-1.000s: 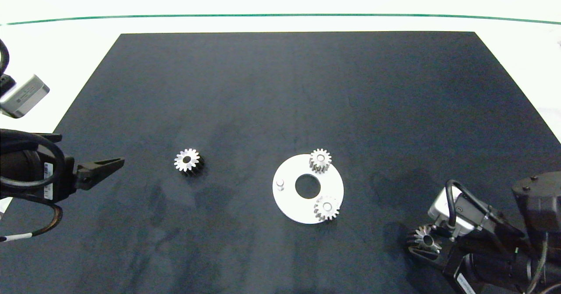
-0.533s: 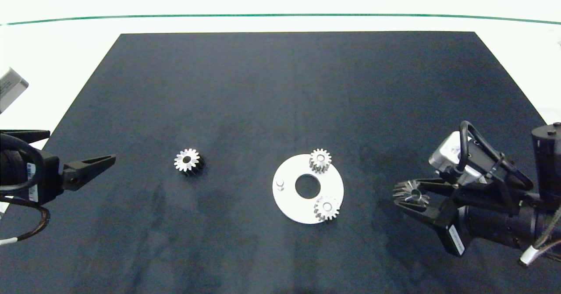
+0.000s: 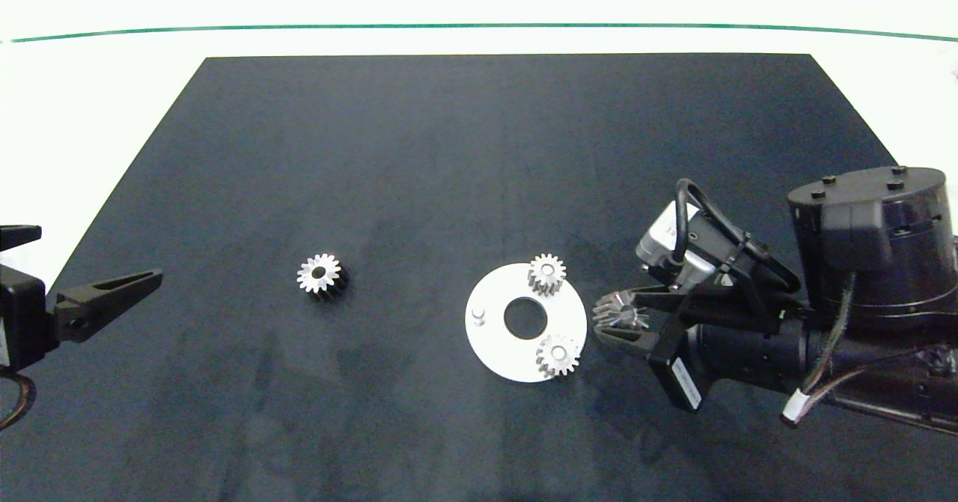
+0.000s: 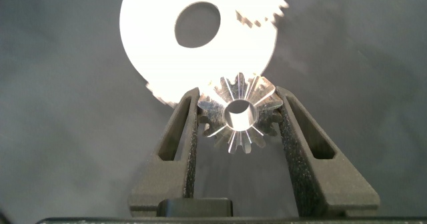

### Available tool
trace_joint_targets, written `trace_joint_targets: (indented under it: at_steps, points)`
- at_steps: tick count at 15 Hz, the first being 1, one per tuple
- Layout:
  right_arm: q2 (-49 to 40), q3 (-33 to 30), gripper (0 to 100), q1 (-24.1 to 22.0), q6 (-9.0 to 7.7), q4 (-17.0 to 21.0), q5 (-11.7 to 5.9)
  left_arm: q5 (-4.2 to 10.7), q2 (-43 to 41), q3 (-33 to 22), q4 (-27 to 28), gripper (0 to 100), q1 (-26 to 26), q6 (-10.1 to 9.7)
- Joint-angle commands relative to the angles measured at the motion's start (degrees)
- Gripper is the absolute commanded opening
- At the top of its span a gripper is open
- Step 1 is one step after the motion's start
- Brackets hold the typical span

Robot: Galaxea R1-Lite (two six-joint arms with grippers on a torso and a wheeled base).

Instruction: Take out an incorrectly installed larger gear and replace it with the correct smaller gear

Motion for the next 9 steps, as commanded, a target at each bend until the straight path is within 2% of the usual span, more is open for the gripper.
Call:
trace_joint_targets:
  at_steps: [1, 2, 3, 9]
  points:
    - [4.5, -6.1, 22, 3.5, 1.46, 3.8, -1.07, -0.01, -1.0, 0.0, 0.3, 100, 0.5, 0.08]
    - [4.9, -7.5, 22, 4.1, 1.64, 5.2, -1.25, -0.01, -1.0, -0.1, 0.4, 100, 0.5, 0.08]
    - [6.1, -10.9, 22, 5.0, 2.52, 7.8, -1.33, -0.01, -1.5, 0.0, 0.5, 100, 0.5, 0.08]
    - [12.5, -16.4, 22, 6.4, 2.78, 8.3, -3.62, -0.01, -1.9, 0.0, 0.9, 100, 0.4, 0.08]
